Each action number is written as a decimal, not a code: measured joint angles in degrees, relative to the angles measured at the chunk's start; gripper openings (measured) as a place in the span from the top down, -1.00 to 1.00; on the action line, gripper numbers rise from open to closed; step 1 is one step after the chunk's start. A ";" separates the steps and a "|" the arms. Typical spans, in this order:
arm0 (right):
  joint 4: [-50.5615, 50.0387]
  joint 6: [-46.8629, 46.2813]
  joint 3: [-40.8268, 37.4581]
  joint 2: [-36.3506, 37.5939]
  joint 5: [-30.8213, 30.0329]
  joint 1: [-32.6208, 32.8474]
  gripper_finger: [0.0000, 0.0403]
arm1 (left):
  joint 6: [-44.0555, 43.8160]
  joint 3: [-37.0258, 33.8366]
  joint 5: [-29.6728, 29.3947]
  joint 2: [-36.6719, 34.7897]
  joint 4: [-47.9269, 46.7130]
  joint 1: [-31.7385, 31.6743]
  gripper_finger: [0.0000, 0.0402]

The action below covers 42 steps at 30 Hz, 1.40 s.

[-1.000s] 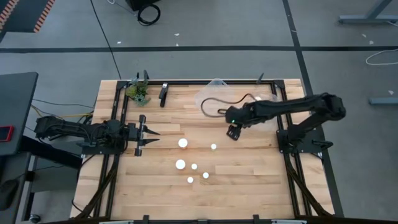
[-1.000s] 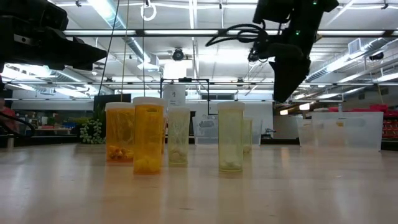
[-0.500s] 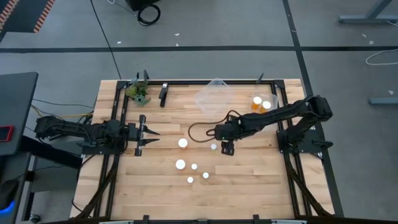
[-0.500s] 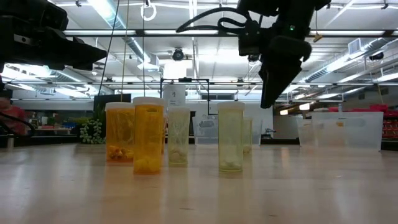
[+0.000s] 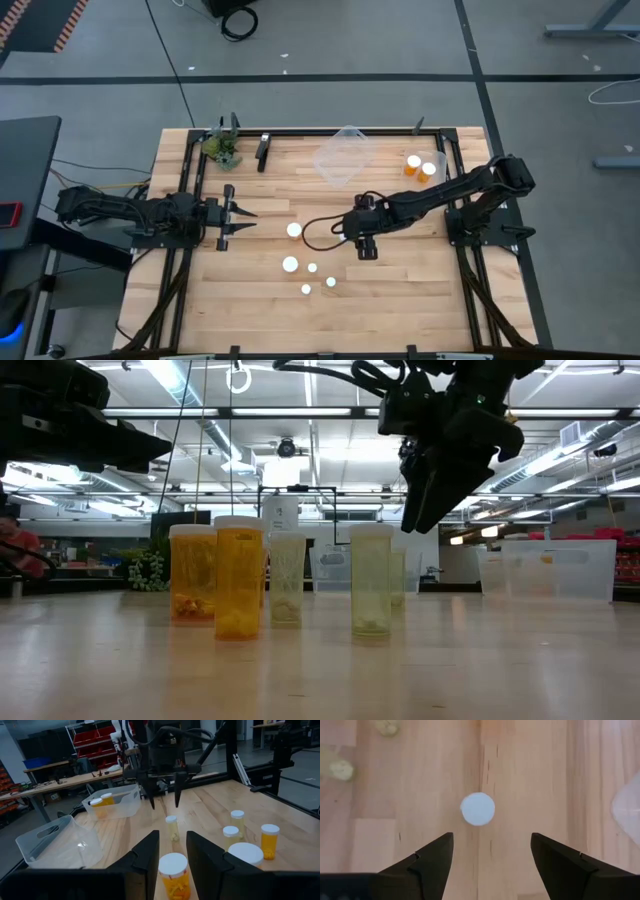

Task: Pick and place medicine bottles into bin by pill shape (circle, oval)
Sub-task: Put the small yellow pill bottle into the left transparent bin

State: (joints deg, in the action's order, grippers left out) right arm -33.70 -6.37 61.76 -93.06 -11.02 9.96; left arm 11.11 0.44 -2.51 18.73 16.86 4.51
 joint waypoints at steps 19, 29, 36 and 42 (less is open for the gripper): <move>-1.92 -2.52 5.76 -9.72 -0.54 0.20 -0.33 | 0.00 0.01 -0.02 -0.01 0.04 -0.01 0.47; -4.07 -1.08 11.30 -13.66 -0.02 -0.53 -0.33 | 0.00 0.00 0.00 -0.01 0.02 0.00 0.47; -4.29 -1.23 10.86 -13.86 1.01 -0.82 -0.33 | 0.00 0.00 -0.01 0.00 0.02 0.00 0.47; -4.21 -1.78 10.86 -13.86 1.04 -0.83 -0.22 | 0.00 -0.01 -0.02 -0.01 0.04 0.00 0.47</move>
State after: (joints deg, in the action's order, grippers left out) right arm -37.91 -8.15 72.62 -106.91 -9.98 9.13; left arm 11.11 0.43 -2.52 18.72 16.91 4.51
